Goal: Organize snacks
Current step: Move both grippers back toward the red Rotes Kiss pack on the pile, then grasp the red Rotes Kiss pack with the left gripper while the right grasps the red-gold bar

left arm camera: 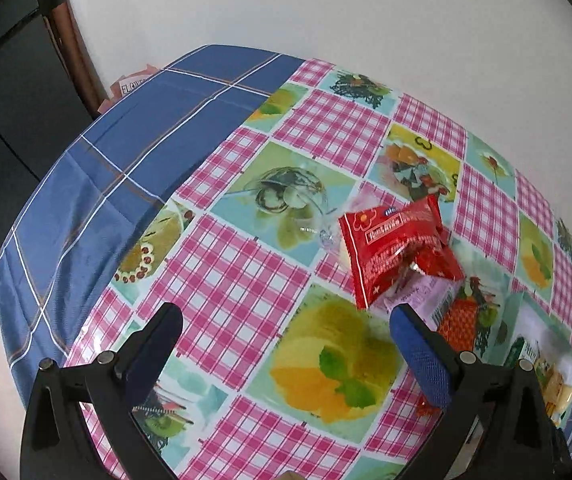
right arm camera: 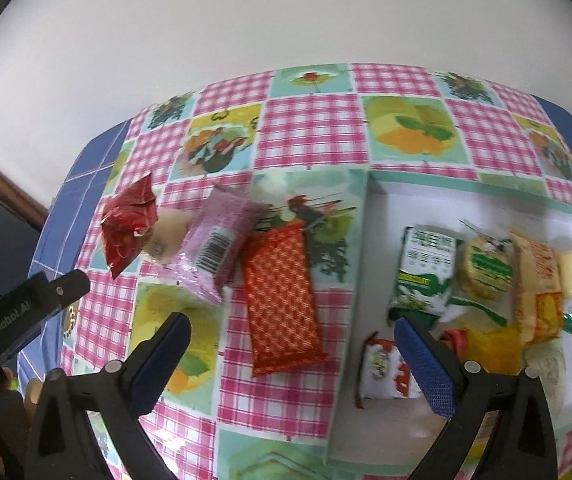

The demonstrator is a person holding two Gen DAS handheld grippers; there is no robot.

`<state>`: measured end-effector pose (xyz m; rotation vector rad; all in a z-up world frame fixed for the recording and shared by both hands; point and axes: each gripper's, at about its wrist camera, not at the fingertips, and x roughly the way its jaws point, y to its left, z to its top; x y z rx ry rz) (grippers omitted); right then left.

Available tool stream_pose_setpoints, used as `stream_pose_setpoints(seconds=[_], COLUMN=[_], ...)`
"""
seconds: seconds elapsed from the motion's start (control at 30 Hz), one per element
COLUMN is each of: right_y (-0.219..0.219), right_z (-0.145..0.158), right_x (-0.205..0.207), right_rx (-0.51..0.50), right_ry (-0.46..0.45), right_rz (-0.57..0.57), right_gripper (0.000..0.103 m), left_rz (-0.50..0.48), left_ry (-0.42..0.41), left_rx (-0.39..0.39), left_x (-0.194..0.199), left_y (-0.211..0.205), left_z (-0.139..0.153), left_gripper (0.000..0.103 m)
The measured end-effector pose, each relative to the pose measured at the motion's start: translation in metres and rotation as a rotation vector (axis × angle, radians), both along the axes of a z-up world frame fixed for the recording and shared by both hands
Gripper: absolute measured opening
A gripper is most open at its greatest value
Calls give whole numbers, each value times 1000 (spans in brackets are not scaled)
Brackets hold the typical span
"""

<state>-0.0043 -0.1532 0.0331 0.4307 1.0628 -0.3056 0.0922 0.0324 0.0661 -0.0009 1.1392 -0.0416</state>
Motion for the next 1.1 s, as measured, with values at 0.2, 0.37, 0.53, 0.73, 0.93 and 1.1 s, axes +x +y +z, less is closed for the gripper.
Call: stream_pose_setpoints(seconds=[0.2, 0.37, 0.53, 0.73, 0.93, 1.1], right_y=[4, 0, -1, 5, 5, 6], right_z=[-5, -9, -14, -20, -37, -47], right_x=[12, 19, 27, 40, 51, 58], right_rx=[11, 48, 36, -4, 7, 13], right_ry=[-7, -14, -4, 15, 58, 82], right_rz=[25, 19, 25, 61, 78, 101], right_gripper=[103, 103, 102, 95, 82, 78], left_rz=[-19, -63, -103, -175, -296, -395], left_ry=[-9, -16, -59, -118, -113, -109], left_rx=[-35, -36, -49, -29, -6, 20], left_x=[9, 17, 29, 39, 44, 42], left_y=[-5, -13, -19, -31, -46, -58], left_z=[-4, -2, 8, 11, 4, -2], left_gripper=[103, 103, 103, 103, 103, 103])
